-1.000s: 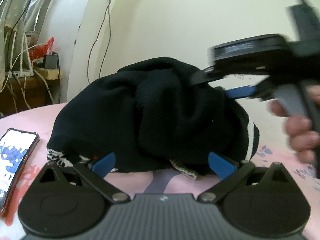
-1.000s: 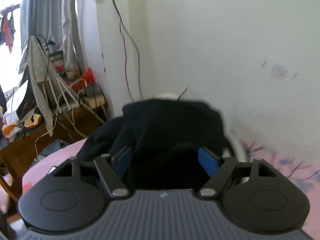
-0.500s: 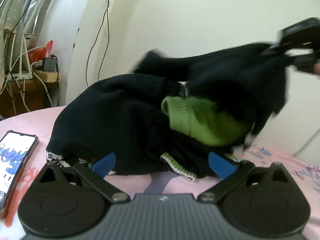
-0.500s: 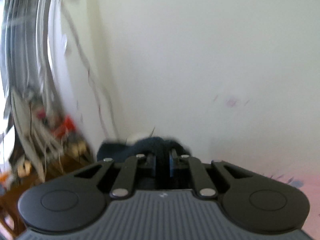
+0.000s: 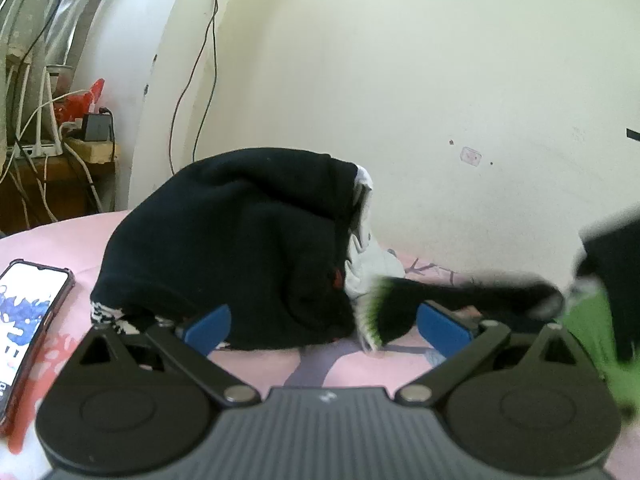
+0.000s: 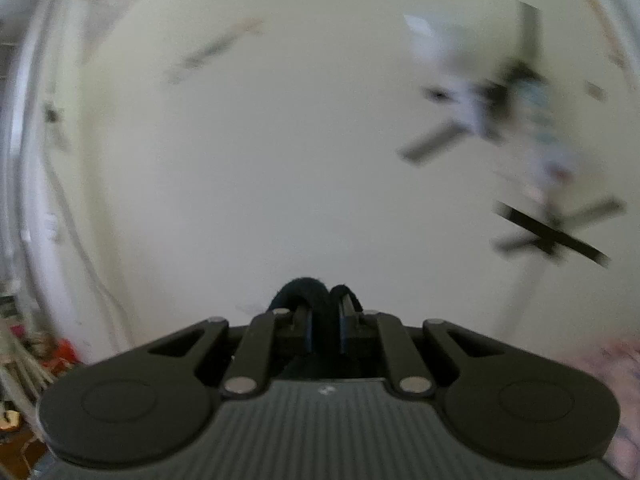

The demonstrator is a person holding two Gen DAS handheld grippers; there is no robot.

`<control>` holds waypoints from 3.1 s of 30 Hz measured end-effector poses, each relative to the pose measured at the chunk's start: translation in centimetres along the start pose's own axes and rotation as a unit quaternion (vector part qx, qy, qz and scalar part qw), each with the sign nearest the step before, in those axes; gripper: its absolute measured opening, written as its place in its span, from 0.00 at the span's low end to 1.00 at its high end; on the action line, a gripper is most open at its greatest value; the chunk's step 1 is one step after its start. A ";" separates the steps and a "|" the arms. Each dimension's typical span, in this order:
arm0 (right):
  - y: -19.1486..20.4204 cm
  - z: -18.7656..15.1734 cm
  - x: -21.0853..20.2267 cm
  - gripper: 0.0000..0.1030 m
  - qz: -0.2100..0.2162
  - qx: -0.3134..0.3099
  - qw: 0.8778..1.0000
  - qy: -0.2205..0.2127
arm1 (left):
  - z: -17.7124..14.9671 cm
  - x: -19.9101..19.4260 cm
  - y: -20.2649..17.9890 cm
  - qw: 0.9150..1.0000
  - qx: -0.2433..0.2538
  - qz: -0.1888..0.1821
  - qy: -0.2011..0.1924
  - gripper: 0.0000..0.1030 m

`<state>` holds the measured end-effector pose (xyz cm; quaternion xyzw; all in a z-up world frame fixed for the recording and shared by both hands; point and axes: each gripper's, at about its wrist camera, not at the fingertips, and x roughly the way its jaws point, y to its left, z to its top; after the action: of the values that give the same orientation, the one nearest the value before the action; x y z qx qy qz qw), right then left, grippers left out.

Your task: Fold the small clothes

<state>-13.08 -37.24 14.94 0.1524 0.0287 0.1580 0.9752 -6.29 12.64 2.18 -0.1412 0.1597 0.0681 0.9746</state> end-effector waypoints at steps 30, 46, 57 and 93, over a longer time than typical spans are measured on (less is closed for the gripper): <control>-10.0 -8.7 2.8 0.00 -0.153 -0.134 0.974 0.097 | -3.0 7.3 -16.7 0.936 0.087 -0.230 0.250 0.17; 2.4 -13.9 4.3 0.60 0.053 -0.282 0.934 0.214 | -2.0 5.7 -11.0 0.936 0.004 -0.254 0.244 0.46; 1.7 -14.1 12.3 0.00 0.022 -0.203 0.927 0.316 | -1.1 2.8 -8.2 0.942 0.007 -0.266 0.205 0.48; 2.4 12.5 -6.2 0.00 0.125 0.052 0.990 -0.040 | 6.9 -3.0 -19.7 0.910 0.147 -0.388 0.012 0.11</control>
<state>-18.36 -40.62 27.64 0.2114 -0.0217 0.2704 0.9390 -3.59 -4.29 14.39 -0.0482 0.1127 -0.3413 0.9319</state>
